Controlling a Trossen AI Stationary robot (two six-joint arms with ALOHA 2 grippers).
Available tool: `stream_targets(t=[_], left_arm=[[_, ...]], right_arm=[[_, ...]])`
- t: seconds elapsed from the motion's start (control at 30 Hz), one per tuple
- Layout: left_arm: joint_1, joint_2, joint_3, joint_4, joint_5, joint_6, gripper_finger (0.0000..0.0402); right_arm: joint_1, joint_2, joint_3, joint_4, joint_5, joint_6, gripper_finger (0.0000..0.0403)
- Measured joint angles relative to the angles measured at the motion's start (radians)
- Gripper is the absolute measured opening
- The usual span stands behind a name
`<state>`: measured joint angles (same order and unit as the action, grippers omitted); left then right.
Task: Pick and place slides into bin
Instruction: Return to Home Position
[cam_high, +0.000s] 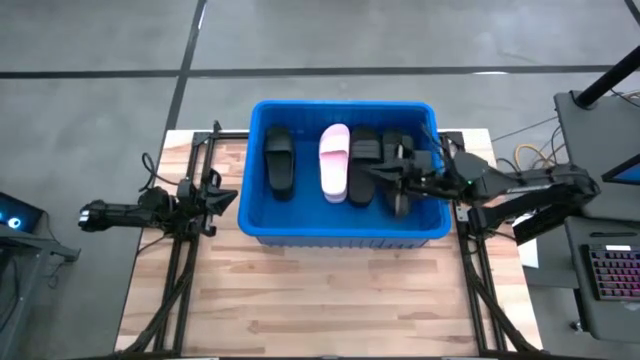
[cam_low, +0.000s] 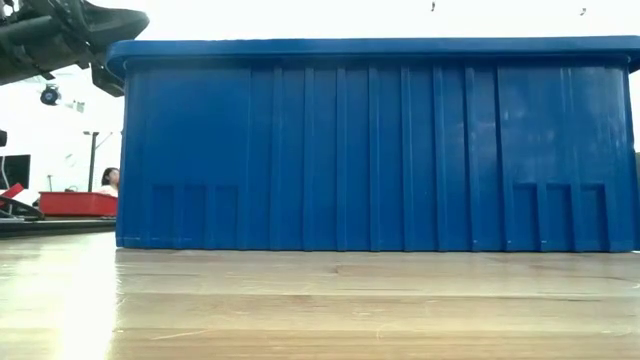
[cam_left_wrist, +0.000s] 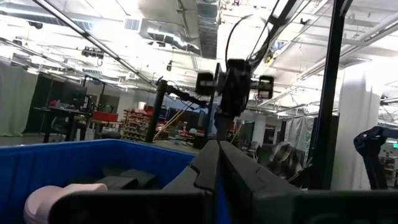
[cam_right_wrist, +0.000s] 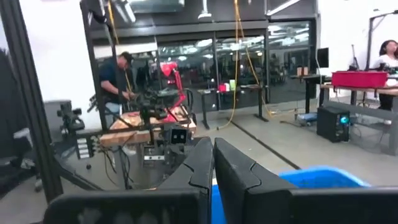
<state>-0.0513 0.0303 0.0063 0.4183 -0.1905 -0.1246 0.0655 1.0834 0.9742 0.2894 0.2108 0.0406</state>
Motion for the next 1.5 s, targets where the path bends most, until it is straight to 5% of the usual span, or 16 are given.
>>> stream_targets(t=[0.5, 1.5], left_arm=[[0.0, 0.001, 0.0, 0.0, 0.0, 0.059, 0.0], [0.0, 0.007, -0.002, 0.018, 0.0, 0.053, 0.0]], right_arm=[[0.002, -0.494, -0.433, 0.074, 0.001, 0.036, 0.0009], [0.002, -1.014, -0.966, 0.238, 0.034, 0.052, 0.0009]])
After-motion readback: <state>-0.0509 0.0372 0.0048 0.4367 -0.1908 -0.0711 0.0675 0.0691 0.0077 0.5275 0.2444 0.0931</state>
